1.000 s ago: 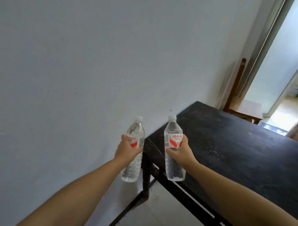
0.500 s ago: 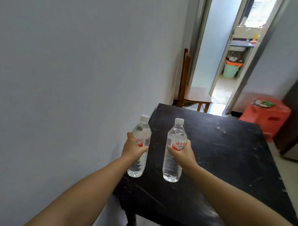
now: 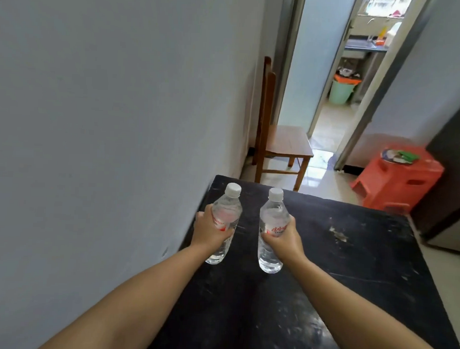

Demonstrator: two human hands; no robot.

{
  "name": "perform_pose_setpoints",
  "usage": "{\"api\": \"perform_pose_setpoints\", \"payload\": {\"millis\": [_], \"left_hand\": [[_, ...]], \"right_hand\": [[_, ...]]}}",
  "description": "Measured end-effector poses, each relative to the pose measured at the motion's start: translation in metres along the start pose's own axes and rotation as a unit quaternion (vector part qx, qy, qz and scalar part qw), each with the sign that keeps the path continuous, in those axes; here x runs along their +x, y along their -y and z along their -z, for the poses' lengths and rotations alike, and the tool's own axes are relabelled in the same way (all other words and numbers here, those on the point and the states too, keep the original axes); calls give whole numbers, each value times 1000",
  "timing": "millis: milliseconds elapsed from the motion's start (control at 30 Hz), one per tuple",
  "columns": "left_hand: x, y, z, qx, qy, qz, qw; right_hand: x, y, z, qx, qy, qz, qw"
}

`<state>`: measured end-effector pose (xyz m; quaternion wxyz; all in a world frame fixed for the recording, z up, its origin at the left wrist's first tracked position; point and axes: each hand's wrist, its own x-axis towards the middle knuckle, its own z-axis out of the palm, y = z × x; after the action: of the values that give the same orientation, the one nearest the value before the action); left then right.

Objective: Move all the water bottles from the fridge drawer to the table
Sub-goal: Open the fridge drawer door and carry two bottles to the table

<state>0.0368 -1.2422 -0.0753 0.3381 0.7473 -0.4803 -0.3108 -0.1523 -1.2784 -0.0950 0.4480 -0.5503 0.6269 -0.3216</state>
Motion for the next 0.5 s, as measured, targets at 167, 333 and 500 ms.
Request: {"api": "perform_pose_setpoints", "payload": {"millis": [167, 333, 500], "left_hand": [[79, -9, -22, -55, -8, 8, 998], [138, 0, -43, -85, -29, 16, 996], [168, 14, -51, -112, -54, 26, 992]], "right_hand": [[78, 12, -11, 33, -23, 35, 999], [139, 6, -31, 51, -23, 52, 997], [156, -7, -40, 58, -22, 61, 996]]}}
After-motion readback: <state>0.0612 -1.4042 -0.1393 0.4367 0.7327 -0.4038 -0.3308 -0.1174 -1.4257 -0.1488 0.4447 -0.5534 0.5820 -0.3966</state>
